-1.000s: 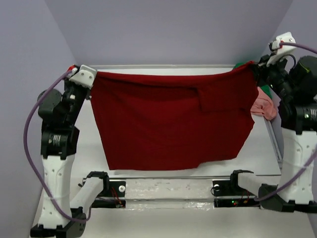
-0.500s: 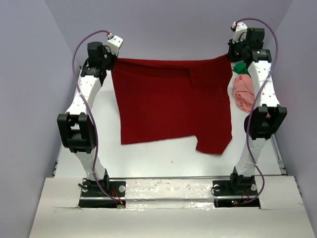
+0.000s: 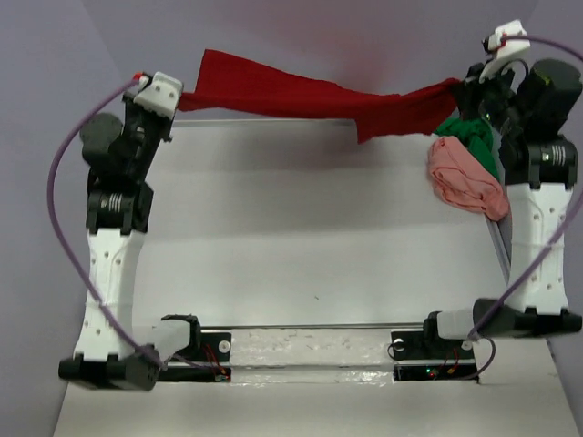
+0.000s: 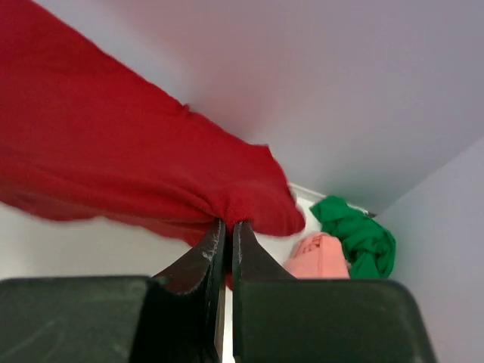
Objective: Fold and stack the t-shirts
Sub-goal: Flatten out the tshirt
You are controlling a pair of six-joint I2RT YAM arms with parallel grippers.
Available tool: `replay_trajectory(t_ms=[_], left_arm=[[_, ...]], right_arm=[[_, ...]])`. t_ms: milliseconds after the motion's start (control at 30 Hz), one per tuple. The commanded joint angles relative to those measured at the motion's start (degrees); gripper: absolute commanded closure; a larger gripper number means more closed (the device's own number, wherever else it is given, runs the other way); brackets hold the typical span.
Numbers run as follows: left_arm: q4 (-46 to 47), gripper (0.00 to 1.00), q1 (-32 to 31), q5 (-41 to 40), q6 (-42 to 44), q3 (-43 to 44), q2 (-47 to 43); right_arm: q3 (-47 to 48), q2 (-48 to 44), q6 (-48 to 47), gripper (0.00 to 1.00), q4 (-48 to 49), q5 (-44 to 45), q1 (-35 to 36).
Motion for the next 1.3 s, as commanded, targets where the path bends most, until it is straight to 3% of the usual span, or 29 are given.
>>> replay_trajectory(t_ms=[0,67,133,167,233,267,333,433,700,733,867,900,967,1067,1167,1233,1267], left_arm=[[-3.3,1.0,0.5,0.6,4.1,-12.4,-9.7],[-9.7,0.96,0.7,2.7,7.6,-19.3,-15.6],[-14.1,0.73,0.9,5.1,9.8,-24.1,-19.6],[-16.7,0.39,1.5,8.6,12.5,-28.1,-23.1],[-21.1,0.15,1.8,10.3,12.6,-31.7,-26.3],[-22.2,0.04,1.9,12.1,13.8,-34.6,-28.8],[-23.5,0.01,2.2,13.2,13.9,-36.5,-29.7],[-23.4,0.01,2.3,12.6,15.2,-35.9,-27.9],[-19.6,0.01,2.2,13.2,15.6,-33.0,-21.2],[-18.8,0.01,2.2,13.7,15.1,-33.3,-20.3],[-13.1,0.01,2.2,17.1,11.8,-39.6,-15.8],[-10.6,0.01,2.1,17.2,11.5,-40.8,-14.8],[-10.3,0.01,2.1,18.5,12.4,-41.7,-10.2],[-10.2,0.16,2.1,18.1,12.7,-40.0,-2.9],[-11.9,0.6,2.1,18.3,11.5,-37.7,2.7],[-14.0,0.7,2.1,18.8,11.6,-37.4,3.7],[-14.6,0.71,2.0,18.5,12.1,-37.9,2.9]], right_arm=[[-18.4,-12.2,1.7,1.0,1.1,-4.1,0.0],[-30.8,-19.8,1.5,1.0,0.4,-5.1,0.0],[-38.0,-24.4,0.8,1.0,-1.2,-5.2,0.0],[-43.1,-26.3,0.8,0.85,-2.6,-5.4,0.0],[-46.7,-30.9,0.7,0.4,-5.8,-4.2,0.0],[-47.9,-32.2,1.9,0.24,-6.0,-3.2,0.0],[-50.2,-35.0,2.0,0.08,-5.4,-1.9,0.0],[-48.3,-31.7,2.3,0.0,-5.2,0.7,0.0],[-44.9,-19.2,2.2,0.03,-3.9,2.5,0.0],[-45.4,-17.9,1.9,0.11,-3.2,1.6,0.0],[-45.2,-10.6,1.2,0.95,-2.7,-3.4,0.0],[-44.7,-9.2,1.0,1.0,-2.7,-3.9,0.0],[-44.0,-5.6,0.1,1.0,-2.7,-5.3,0.0],[-41.9,-1.2,-0.8,1.0,-3.0,-5.1,0.0],[-40.1,1.0,-2.0,1.0,-5.4,-6.1,0.0],[-40.9,0.1,-2.3,0.98,-7.7,-6.1,0.0],[-41.8,-2.1,-3.0,0.89,-8.3,-6.0,0.0]])
